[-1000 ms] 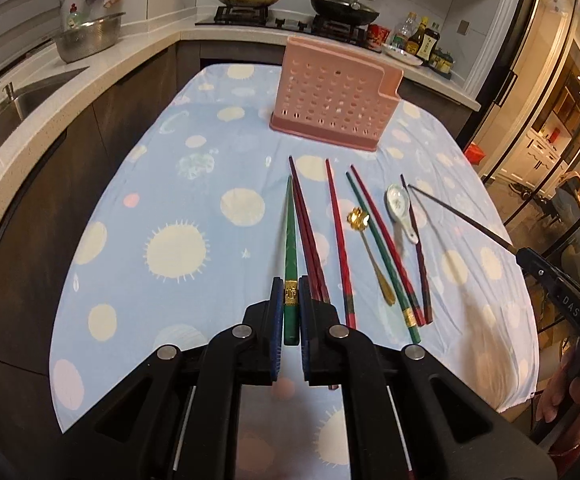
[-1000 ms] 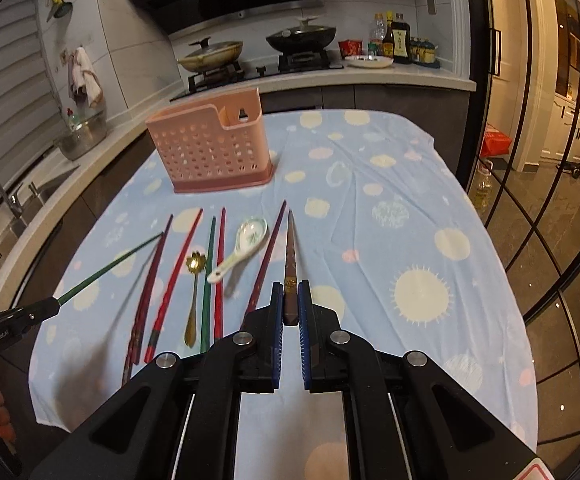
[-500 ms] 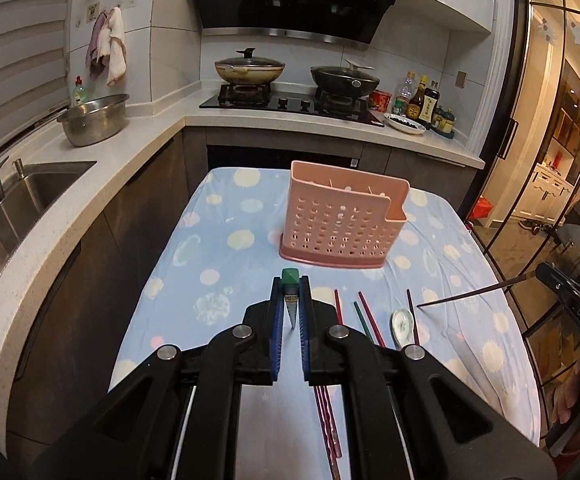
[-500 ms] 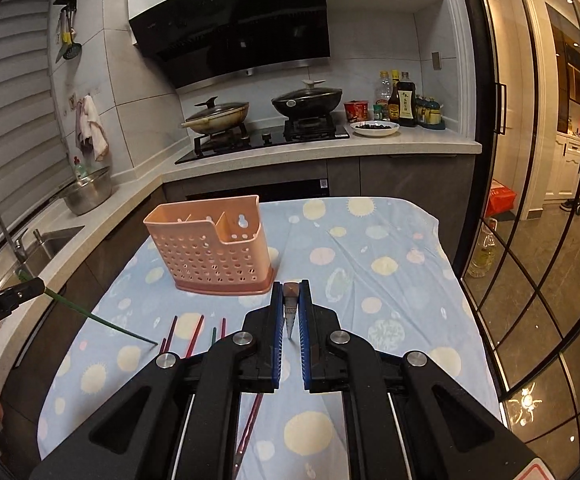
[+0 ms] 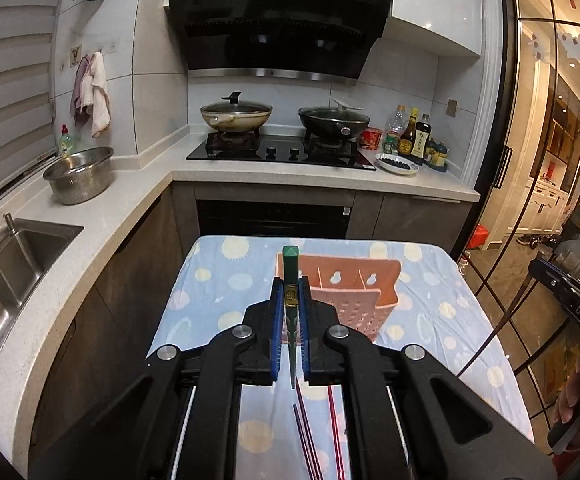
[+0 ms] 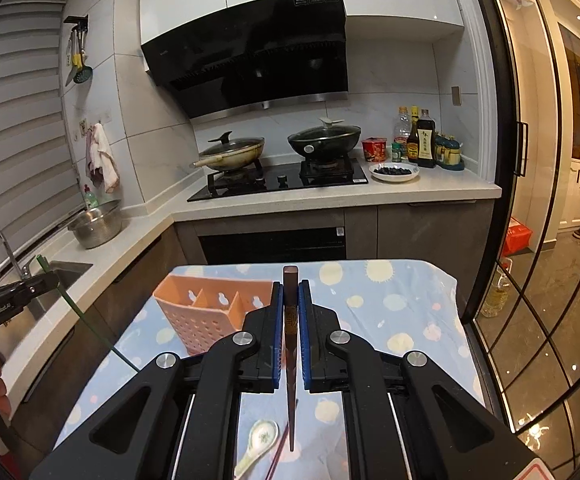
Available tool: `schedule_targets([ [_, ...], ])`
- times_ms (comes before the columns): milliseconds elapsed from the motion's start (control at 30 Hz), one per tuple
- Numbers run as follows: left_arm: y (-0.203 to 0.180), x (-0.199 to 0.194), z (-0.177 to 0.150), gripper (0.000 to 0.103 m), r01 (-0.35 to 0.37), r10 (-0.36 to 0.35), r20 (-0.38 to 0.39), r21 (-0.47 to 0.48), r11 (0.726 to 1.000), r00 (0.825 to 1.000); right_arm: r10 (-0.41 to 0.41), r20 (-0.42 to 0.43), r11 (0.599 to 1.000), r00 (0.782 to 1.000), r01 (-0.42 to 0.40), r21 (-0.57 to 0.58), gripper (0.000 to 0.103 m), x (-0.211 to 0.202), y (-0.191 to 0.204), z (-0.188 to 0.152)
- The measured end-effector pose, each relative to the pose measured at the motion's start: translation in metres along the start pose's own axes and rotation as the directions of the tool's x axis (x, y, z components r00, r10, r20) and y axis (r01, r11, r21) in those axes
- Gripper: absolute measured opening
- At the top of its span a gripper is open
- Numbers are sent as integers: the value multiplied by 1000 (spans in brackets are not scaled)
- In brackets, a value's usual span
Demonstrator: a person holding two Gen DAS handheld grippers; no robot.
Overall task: Organize utensils
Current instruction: 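Lift both held chopsticks and carry them over the pink holder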
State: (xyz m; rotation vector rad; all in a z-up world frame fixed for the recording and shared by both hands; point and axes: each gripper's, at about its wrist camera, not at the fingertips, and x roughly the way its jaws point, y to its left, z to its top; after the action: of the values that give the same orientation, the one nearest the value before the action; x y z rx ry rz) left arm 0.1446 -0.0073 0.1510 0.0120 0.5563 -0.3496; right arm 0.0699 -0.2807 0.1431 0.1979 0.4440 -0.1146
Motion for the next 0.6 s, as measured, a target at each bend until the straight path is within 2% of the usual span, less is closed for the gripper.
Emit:
schedule_targets([
  [200,-4,2,50,7,2,-2,86,5,1000,996,51,60,999,997,-51,8,7,19,13,56],
  [367,-3,14,90,7,7,-6,134,-5,1000,991,55,96,998,994,-56,1,7,43,29,96],
  [467,1,30,105,7,10,-7,137,-16,1000,990,74,88,997,993,-76,17,7,62,33,110],
  [600,7,55,111,7,7,-4,97,-31,999,995,82,56,996,995,-83,18,7,89,39,116],
])
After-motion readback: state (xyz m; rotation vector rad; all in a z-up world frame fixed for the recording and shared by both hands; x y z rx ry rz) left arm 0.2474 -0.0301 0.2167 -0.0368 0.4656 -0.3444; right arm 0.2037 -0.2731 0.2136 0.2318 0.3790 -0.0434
